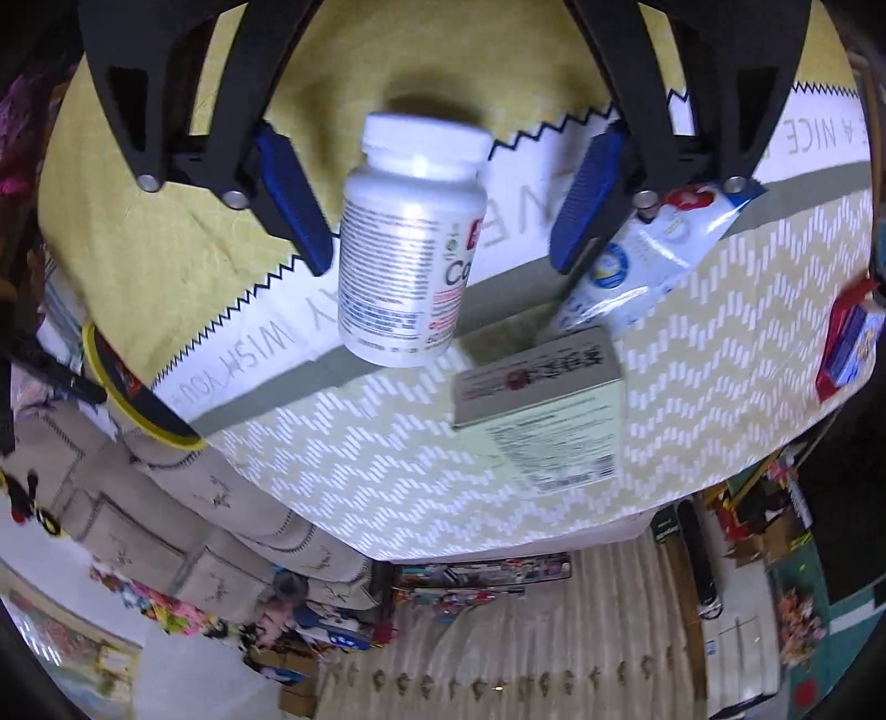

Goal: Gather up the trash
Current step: 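Move the left tool to the white pill bottle and grasp it, then carry the pill bottle over the bin and open the left tool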

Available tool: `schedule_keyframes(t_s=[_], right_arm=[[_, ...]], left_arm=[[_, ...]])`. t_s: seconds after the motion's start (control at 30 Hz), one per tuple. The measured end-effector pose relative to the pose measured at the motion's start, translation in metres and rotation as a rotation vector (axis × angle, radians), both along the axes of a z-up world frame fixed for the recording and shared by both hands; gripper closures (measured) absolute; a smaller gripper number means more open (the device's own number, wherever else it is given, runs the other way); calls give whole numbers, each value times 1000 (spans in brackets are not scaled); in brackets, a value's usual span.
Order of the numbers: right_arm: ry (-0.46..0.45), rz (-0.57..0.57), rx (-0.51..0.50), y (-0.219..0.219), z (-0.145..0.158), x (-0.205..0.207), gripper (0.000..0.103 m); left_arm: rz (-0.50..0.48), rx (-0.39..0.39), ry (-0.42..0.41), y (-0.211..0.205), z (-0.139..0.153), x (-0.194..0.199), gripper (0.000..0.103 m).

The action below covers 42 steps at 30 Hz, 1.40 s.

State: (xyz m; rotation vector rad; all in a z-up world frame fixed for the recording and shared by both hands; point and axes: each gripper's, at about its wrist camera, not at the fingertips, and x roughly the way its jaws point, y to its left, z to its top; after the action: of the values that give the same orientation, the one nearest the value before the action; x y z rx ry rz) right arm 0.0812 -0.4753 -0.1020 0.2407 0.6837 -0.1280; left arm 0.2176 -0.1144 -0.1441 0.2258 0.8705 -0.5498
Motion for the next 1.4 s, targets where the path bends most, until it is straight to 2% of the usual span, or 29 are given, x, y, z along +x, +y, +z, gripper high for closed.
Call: schedule_keyframes(t_s=[0.03, 0.1, 0.13, 0.23, 0.37, 0.53, 0.67, 0.83, 0.97, 1.17, 1.23, 1.3, 1.4], right_arm=[[-1, -3, 3, -1, -1, 0, 30], [-1, -5, 9, -3, -2, -1, 30], [-1, -6, 12, -4, -3, -1, 30], [1, -7, 19, -6, -5, -3, 30], [-16, -16, 25, -12, -1, -9, 30], [-50, -54, 32, -24, 6, -20, 30], [-65, -113, 21, -43, 13, -36, 30], [-66, -225, -41, -72, 22, -62, 30], [-72, -276, -40, -92, 24, -80, 30], [-62, -326, -24, -115, 18, -99, 30], [-54, -332, -20, -119, 15, -101, 30], [-49, -334, -12, -121, 12, -102, 30], [-47, -327, 0, -120, 8, -102, 30]], left_arm=[[-7, 6, 0, -2, -1, -1, 33], [-22, 12, 12, -9, -5, 0, 51], [-28, 19, 14, -12, -7, 0, 56], [-34, 41, -14, -17, -4, -7, 56], [-64, 65, -71, -34, 13, -25, 56], [-158, 25, -85, -73, 41, -43, 56], [-277, -16, -68, -124, 56, -50, 56], [-427, -34, -64, -206, 60, -56, 56], [-501, -36, -19, -265, 53, -56, 56], [-531, 4, 25, -340, 27, -38, 56], [-526, 15, 54, -360, 17, -29, 56], [-505, 30, 38, -376, 9, -21, 31], [-467, 4, 12, -375, 15, -15, 28]])
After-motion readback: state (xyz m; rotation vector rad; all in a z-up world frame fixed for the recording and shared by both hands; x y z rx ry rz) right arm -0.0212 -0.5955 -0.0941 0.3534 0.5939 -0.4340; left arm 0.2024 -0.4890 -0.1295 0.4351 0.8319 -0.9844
